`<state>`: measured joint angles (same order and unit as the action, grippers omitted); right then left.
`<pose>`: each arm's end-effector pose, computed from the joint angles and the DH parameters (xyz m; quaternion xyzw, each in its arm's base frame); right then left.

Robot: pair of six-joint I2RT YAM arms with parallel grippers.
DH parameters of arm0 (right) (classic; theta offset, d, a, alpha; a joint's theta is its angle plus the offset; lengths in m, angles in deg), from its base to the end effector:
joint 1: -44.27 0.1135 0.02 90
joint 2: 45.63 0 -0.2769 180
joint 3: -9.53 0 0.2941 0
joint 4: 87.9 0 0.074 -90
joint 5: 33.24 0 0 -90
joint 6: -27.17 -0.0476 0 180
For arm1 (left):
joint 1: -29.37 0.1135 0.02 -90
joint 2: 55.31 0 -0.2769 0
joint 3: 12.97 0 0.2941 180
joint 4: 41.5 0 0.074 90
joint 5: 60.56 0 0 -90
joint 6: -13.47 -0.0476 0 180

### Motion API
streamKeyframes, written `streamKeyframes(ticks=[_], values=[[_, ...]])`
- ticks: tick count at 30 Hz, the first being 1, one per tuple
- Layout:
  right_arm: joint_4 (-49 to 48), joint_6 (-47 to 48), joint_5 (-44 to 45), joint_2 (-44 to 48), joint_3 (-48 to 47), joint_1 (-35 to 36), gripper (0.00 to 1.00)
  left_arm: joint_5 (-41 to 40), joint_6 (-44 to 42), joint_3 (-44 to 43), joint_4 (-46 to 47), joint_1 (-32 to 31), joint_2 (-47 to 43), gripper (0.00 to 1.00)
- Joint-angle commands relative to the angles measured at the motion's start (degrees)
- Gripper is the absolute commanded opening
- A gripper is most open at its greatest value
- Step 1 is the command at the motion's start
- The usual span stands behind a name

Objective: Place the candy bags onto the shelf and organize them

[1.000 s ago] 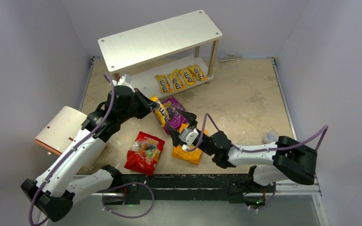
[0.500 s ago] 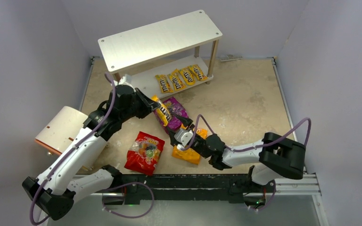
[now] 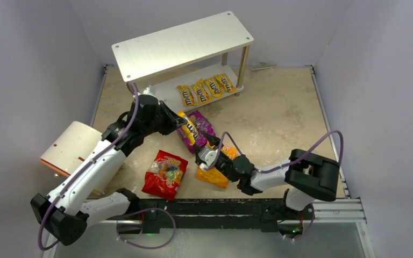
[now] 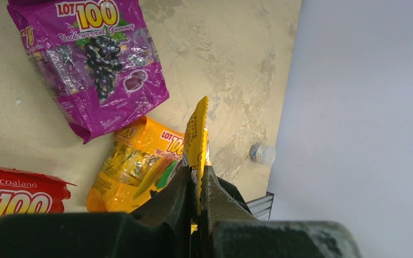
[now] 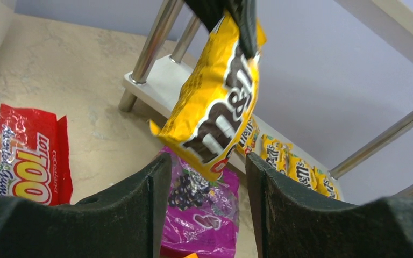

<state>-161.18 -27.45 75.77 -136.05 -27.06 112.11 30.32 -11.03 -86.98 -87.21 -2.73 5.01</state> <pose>0.1305 0.2792 0.1926 -0.3627 0.4594 0.1335 0.7997 0.2298 -0.1450 0.3592 -0.2478 0.8389 -0.3691 0.3142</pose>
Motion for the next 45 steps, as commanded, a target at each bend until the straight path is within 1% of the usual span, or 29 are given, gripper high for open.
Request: streamKeyframes(ticks=[1,7,10,13,18,29,31,33,36,38,40,45], values=[[-17.3,0.2,1.4,3.2,-0.3,0.2,0.56,1.9,0.3,-0.5,1.4,0.7,1.0,0.00],[-18.4,1.8,1.1,3.5,-0.8,0.3,0.56,3.5,0.3,0.1,2.3,0.9,1.6,0.00],[-19.0,2.6,0.8,3.5,-0.9,0.2,0.53,3.7,0.1,0.3,2.3,1.0,1.6,0.00],[-18.5,2.9,-1.0,3.9,-0.7,0.3,0.52,3.5,0.1,0.4,2.0,1.1,1.8,0.00],[-14.4,2.1,-3.8,6.0,-0.9,0.3,0.51,4.9,0.0,1.0,2.5,1.6,3.1,0.00],[-7.9,3.0,-2.9,6.9,-2.3,0.3,0.52,7.7,-0.1,2.1,4.4,2.2,3.4,0.00],[-6.2,3.8,-2.8,7.5,-2.0,0.3,0.53,8.0,-0.4,1.9,4.3,2.5,3.1,0.00],[-4.1,3.9,-2.6,8.6,-1.4,0.3,0.55,8.9,-0.9,1.6,4.3,3.3,3.0,0.00],[2.9,4.4,-3.8,10.4,-0.9,0.3,0.60,11.1,-1.6,1.0,4.5,4.5,3.1,0.00],[7.4,4.5,-4.4,11.3,-1.0,0.3,0.60,11.9,-1.8,1.0,4.8,4.8,3.3,0.00],[8.6,4.8,-4.0,11.7,-0.7,0.3,0.60,12.4,-1.5,1.6,5.5,4.9,3.3,0.00],[8.2,6.4,-2.7,12.6,0.6,0.3,0.64,14.3,-1.5,2.1,6.7,5.4,3.5,0.00]])
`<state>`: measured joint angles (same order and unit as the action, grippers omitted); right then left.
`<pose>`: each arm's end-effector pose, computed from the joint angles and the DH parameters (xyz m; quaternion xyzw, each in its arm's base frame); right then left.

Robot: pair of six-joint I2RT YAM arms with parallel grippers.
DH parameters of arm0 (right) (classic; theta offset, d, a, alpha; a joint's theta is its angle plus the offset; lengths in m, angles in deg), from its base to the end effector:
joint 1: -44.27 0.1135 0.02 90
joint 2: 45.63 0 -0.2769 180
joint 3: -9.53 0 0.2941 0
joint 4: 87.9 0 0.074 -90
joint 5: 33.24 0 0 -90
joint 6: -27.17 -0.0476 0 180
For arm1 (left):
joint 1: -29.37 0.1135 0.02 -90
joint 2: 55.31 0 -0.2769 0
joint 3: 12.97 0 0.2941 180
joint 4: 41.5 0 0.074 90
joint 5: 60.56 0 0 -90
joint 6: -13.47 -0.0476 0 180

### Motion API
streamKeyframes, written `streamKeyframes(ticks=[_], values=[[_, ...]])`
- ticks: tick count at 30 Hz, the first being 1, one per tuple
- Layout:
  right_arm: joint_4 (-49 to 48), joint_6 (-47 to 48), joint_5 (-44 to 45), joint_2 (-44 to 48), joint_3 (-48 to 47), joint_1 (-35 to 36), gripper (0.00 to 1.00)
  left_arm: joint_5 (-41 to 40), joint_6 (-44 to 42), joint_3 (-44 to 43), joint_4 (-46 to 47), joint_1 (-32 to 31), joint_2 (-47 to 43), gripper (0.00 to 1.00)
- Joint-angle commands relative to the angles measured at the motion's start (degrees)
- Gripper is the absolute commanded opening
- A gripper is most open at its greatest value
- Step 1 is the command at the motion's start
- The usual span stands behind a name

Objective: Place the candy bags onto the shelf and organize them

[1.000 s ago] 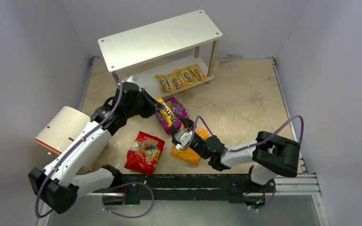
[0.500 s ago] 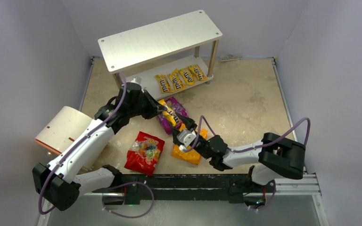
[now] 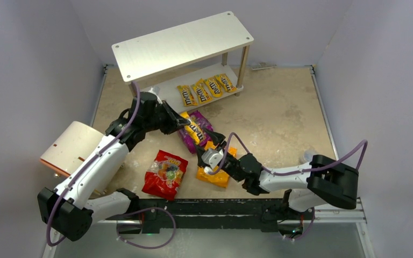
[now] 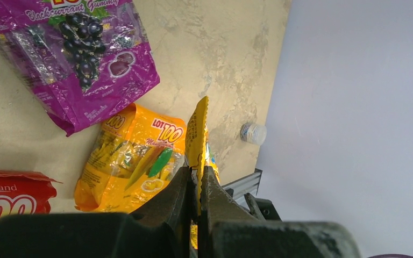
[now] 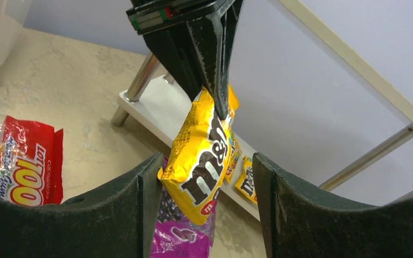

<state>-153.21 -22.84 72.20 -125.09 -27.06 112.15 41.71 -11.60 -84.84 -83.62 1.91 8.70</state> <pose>0.1231 0.2692 0.2314 -0.3796 0.4146 0.1260 0.8174 0.2523 -0.1425 0.3348 -0.2350 0.8484 -0.4008 0.2535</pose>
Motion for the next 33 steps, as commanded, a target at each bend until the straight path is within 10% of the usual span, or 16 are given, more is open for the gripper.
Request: streamKeyframes(ticks=[1,33], values=[[0.8,1.8,0.8,1.8,0.4,0.2,0.64,3.2,-1.0,-0.1,3.2,0.8,-0.2,0.00],[-3.2,5.6,2.3,1.8,1.1,0.3,0.33,8.7,-2.9,0.2,5.4,1.7,0.9,0.00]])
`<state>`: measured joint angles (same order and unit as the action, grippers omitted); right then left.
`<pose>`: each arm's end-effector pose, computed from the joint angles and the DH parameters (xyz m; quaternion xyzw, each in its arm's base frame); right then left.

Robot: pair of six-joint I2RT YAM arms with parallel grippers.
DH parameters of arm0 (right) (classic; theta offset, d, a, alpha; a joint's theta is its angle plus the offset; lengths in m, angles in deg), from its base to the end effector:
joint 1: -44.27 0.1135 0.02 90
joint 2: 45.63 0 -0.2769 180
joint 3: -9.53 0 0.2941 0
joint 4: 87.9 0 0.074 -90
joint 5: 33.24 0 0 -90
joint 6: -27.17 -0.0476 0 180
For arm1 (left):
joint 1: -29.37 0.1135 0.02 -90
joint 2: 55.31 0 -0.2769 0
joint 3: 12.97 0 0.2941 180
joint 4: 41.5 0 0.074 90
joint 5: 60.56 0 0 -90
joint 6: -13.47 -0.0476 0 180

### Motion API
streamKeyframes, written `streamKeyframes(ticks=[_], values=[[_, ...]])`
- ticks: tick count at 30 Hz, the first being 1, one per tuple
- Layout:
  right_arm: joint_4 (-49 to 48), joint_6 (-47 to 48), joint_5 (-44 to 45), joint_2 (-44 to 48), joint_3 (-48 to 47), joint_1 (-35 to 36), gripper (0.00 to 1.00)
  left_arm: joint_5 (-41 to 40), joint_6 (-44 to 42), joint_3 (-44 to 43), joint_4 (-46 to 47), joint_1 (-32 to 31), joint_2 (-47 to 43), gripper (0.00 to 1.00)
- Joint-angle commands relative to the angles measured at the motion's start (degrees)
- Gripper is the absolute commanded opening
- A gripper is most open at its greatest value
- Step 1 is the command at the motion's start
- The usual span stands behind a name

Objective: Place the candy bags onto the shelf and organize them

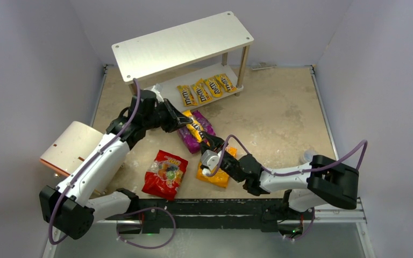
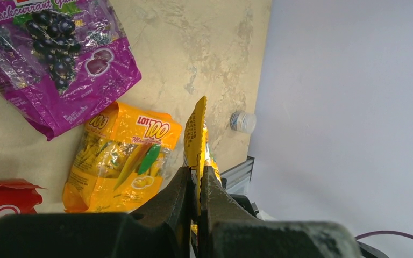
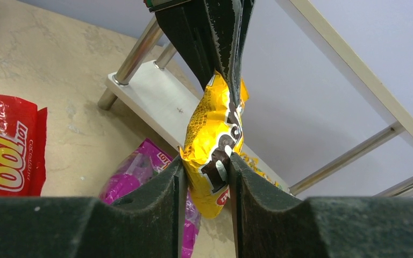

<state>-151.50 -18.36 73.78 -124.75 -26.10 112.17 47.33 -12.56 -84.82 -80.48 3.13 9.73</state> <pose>0.1233 0.2665 0.2241 -0.4032 0.4160 0.0816 0.8110 0.2592 -0.1441 0.3359 -0.2084 0.8426 -0.4344 0.2407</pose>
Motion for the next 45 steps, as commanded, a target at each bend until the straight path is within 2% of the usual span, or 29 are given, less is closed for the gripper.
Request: streamKeyframes(ticks=[1,2,3,10,13,20,26,29,35,41,45], values=[[-5.3,1.1,0.7,1.5,0.2,0.2,0.30,2.8,-2.1,0.1,2.2,0.5,-0.2,0.00],[-5.3,1.2,0.7,1.6,0.3,0.3,0.29,2.5,-2.4,0.1,2.2,0.5,-0.4,0.00],[-5.3,1.2,0.6,1.7,0.3,0.3,0.29,2.1,-2.8,0.0,2.0,0.5,-0.6,0.04],[-3.4,0.2,-1.3,4.0,1.2,0.3,0.22,-7.7,-6.3,-2.3,-3.5,0.9,-3.7,0.61],[0.1,-0.8,-2.4,5.2,0.7,0.3,0.21,-11.6,-8.1,-3.7,-6.0,0.9,-5.5,0.72],[10.7,-1.0,-1.1,4.6,-3.1,0.3,0.19,-21.6,-16.5,-7.0,-14.1,0.9,-12.3,0.86],[18.9,-1.2,-2.1,0.2,-9.9,0.2,0.18,-32.7,-20.5,-6.6,-19.9,0.9,-23.2,0.91],[23.1,0.0,-1.2,-5.4,-15.5,0.1,0.18,-39.0,-19.9,-5.4,-22.2,0.9,-27.5,0.92],[27.2,5.5,2.1,-17.6,-27.4,-1.6,0.18,-45.7,-19.4,-5.0,-25.7,0.9,-30.8,0.94],[32.1,4.6,-1.8,-27.6,-40.8,-7.3,0.18,-48.5,-19.7,-4.5,-26.7,0.8,-32.6,0.94],[37.1,4.4,-0.7,-33.8,-48.9,-9.7,0.18,-49.7,-19.6,-4.0,-27.5,0.9,-33.8,0.94]])
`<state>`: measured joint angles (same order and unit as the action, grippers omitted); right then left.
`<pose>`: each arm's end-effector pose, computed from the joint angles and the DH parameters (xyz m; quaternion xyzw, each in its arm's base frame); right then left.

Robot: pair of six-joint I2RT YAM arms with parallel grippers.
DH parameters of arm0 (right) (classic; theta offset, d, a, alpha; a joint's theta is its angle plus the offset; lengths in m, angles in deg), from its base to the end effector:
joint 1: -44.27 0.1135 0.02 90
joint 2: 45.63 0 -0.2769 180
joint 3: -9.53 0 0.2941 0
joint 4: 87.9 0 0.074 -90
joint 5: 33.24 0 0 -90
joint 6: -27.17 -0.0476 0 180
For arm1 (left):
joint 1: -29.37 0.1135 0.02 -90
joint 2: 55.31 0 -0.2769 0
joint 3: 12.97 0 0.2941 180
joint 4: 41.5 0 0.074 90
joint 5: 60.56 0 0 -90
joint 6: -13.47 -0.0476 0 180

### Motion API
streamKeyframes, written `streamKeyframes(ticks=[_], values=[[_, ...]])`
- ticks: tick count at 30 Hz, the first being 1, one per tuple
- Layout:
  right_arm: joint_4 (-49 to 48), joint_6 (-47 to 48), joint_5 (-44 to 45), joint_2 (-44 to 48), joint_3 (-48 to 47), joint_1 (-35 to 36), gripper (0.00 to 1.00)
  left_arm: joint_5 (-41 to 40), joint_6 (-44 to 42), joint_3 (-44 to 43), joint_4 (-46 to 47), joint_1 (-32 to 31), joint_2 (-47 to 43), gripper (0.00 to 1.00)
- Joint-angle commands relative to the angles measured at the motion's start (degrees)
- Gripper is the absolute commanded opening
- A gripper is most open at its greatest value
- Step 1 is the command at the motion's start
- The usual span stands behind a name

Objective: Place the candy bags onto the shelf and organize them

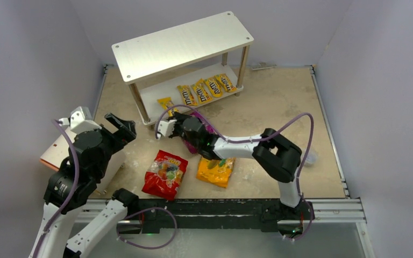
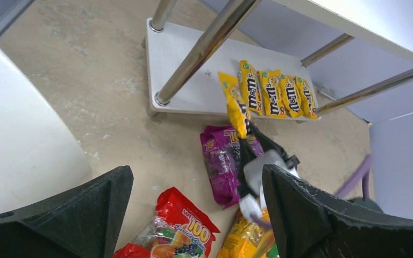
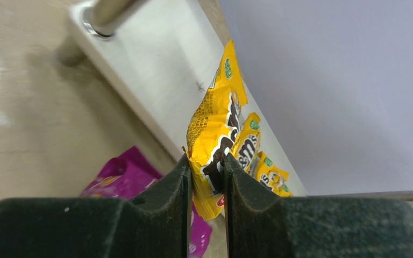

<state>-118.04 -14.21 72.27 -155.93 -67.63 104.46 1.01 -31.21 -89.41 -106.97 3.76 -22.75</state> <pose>0.2507 0.4119 0.2061 -0.5304 0.4939 -0.0286 0.6885 0.1057 -0.0255 0.4237 -0.2732 0.7663 -0.1508 0.5617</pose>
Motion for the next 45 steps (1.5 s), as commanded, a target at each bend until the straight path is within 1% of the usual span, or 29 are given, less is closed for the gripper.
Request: streamKeyframes(ticks=[1,4,10,14,17,21,28,34,38,44,45], values=[[4.4,0.6,1.7,-4.4,-9.3,-2.2,0.18,-4.1,-0.8,0.7,-1.3,0.2,-1.6,0.94],[6.5,0.8,4.5,-8.0,-13.4,-2.4,0.19,-4.8,-0.7,0.7,-1.8,0.2,-2.4,0.95],[5.9,1.8,5.6,-13.4,-18.4,-2.9,0.19,-5.1,-0.9,0.4,-2.2,0.2,-2.9,0.95],[8.2,1.8,7.9,-16.5,-22.8,-3.4,0.19,-5.3,-0.7,0.2,-2.9,0.2,-3.1,0.95],[8.3,1.6,9.8,-17.9,-23.9,-3.5,0.21,-5.5,-0.6,0.4,-3.0,0.2,-3.5,0.95],[9.1,1.8,13.0,-19.1,-24.9,-3.4,0.21,-5.8,-0.6,0.2,-3.2,0.2,-3.5,0.95],[10.3,1.1,15.8,-19.1,-24.8,-3.5,0.24,-5.7,-0.2,0.0,-3.2,0.2,-3.3,0.95],[10.2,0.6,15.9,-19.1,-24.8,-3.7,0.35,-4.9,0.1,0.0,-3.2,0.2,-3.3,0.96],[9.8,-1.2,14.7,-17.4,-23.5,-3.8,0.49,-5.0,0.3,-0.1,-3.4,0.2,-3.3,0.96],[11.9,-3.9,8.0,-12.7,-18.9,-3.8,0.73,-4.9,0.6,-0.1,-3.5,0.2,-3.3,0.96],[12.0,-4.1,7.5,-12.0,-18.0,-3.8,0.75,-4.9,0.6,0.0,-3.5,0.2,-3.3,0.96]])
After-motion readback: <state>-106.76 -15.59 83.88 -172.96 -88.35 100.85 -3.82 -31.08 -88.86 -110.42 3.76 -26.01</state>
